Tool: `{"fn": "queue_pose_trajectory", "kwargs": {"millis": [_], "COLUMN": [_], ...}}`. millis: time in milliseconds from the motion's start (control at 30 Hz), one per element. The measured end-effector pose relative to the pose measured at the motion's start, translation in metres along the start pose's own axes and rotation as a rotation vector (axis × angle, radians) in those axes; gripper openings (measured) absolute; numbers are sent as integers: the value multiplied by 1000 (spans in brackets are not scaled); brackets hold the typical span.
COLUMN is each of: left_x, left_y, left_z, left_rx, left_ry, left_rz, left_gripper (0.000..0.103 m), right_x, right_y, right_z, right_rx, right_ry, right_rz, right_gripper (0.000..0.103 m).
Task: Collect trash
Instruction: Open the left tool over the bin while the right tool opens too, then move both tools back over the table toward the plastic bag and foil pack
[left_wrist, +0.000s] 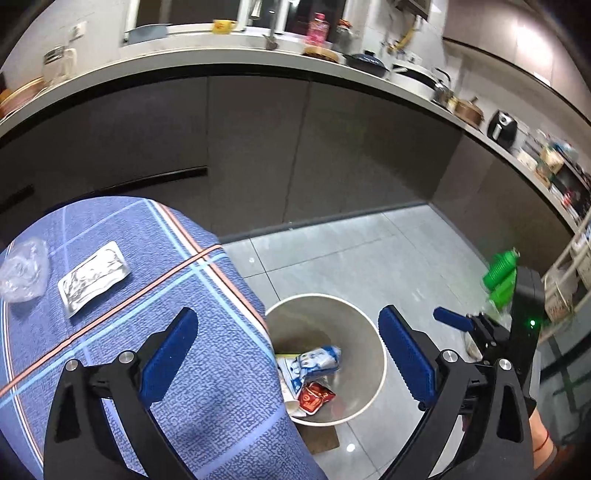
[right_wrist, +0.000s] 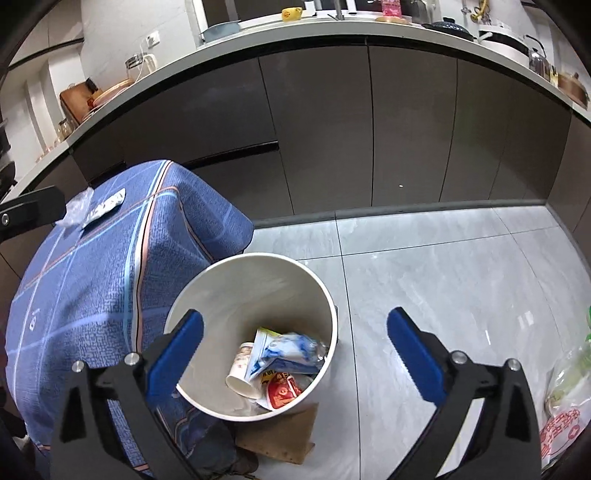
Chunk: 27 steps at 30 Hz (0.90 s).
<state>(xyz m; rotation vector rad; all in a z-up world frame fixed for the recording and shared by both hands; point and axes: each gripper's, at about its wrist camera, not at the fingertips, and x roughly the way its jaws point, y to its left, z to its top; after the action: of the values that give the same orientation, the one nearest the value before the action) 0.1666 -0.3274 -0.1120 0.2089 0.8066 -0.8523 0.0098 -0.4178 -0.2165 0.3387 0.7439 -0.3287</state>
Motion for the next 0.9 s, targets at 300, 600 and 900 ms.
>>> {"fn": "queue_pose_trajectory", "kwargs": {"millis": [300, 600, 900], "left_x": [-12, -30, -54], "left_y": [11, 18, 29], "left_z": [-5, -7, -9], "left_rx": [-29, -46, -69], "left_ry": [7, -14, -47], "left_rz": [43, 63, 75], "left_gripper": [94, 94, 94], "right_x": [-2, -17, -33], "right_y": [6, 20, 41], "right_z": [-2, 2, 9], "right_rx": [28, -2, -43], "right_ry": [25, 6, -14], "right_rz": [24, 31, 36], "right_gripper": [100, 100, 100]}}
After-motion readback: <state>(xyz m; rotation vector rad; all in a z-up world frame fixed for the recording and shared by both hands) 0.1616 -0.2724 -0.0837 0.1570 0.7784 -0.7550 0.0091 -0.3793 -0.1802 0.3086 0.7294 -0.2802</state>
